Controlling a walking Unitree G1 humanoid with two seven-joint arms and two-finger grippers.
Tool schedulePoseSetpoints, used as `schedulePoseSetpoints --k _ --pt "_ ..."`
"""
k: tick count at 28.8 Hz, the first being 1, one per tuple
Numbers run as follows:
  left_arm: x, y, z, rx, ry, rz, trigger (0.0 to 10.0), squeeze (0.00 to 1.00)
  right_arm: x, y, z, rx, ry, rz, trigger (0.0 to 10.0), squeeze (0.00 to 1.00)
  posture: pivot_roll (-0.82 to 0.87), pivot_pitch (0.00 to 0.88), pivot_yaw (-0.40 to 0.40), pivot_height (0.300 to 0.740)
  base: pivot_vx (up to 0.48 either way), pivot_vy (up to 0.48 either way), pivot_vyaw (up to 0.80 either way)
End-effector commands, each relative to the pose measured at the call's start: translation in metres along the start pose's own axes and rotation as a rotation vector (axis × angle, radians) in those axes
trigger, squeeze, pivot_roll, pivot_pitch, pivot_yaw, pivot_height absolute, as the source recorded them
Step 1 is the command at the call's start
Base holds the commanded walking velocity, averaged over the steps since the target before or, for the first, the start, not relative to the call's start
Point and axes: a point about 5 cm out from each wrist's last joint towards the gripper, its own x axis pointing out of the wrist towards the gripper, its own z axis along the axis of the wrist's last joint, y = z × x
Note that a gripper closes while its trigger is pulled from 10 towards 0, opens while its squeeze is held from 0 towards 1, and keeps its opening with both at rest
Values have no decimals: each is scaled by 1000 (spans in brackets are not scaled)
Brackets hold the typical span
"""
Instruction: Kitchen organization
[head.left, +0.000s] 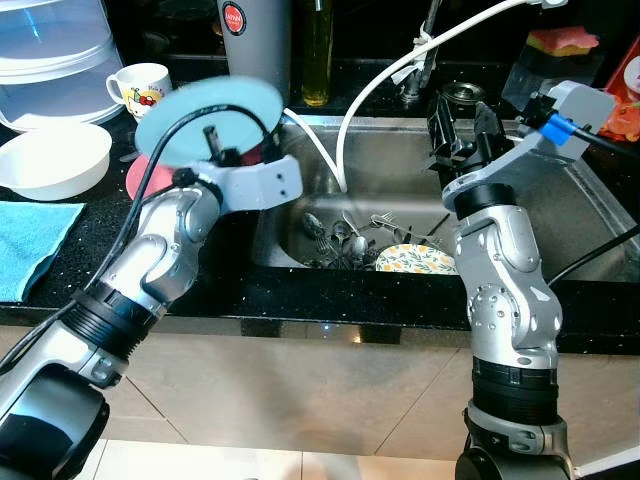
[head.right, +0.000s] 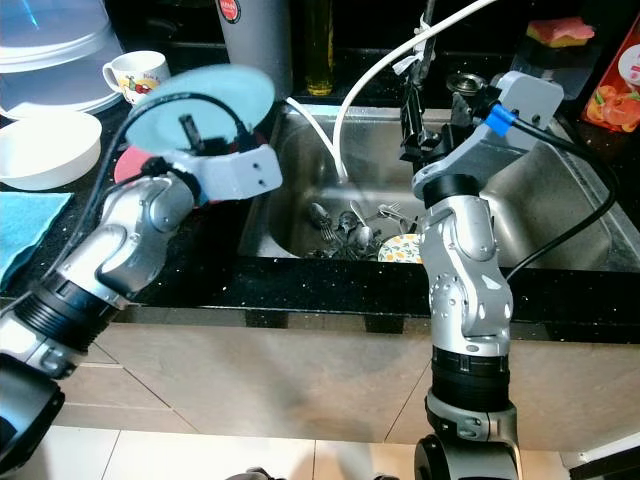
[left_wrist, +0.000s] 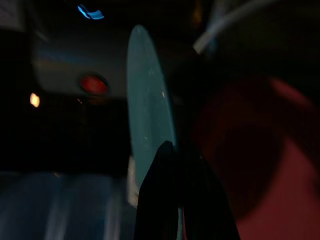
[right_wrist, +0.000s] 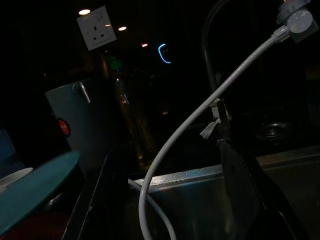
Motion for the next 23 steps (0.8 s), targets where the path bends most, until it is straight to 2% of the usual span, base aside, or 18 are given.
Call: schedulePoseSetpoints --k 1,5,8,10,11,12,13,15,19,20,23 --pt "-2 12 21 16 -148 71 10000 0 1 1 1 4 -14 5 10000 0 131 71 36 740 0 0 0" --pt "-5 12 33 37 -242 92 10000 0 2 0 2 15 -6 4 10000 0 132 71 37 740 0 0 0" --pt "-13 4 51 47 -390 105 10000 0 3 -5 -5 109 69 0 10000 0 126 79 34 740 0 0 0" --pt "-14 2 53 49 -408 107 10000 0 3 -5 -6 127 83 6 10000 0 126 79 34 740 0 0 0" --pt "-16 -1 58 41 -444 101 10000 0 0 -5 -16 215 172 14 10000 0 123 82 32 740 0 0 0" --pt "-16 -1 58 41 -444 101 10000 0 0 -5 -16 215 172 14 10000 0 123 82 32 740 0 0 0" --pt "-17 -3 59 42 -461 96 10000 0 -1 -5 -18 259 185 11 10000 0 123 82 32 740 0 0 0" --pt "-20 -6 64 47 -523 92 10000 0 -3 -6 -24 445 247 6 10000 0 120 87 33 740 0 0 0" --pt "-20 -7 66 51 -553 86 10000 0 -2 -10 -26 553 270 -13 10000 0 117 89 33 740 0 0 0" --pt "-20 -7 66 51 -553 86 10000 0 -2 -10 -26 553 270 -13 10000 0 117 89 33 740 0 0 0" --pt "-21 -9 66 59 -582 80 10000 0 1 -13 -19 659 245 10 10000 0 116 92 31 740 0 0 0"
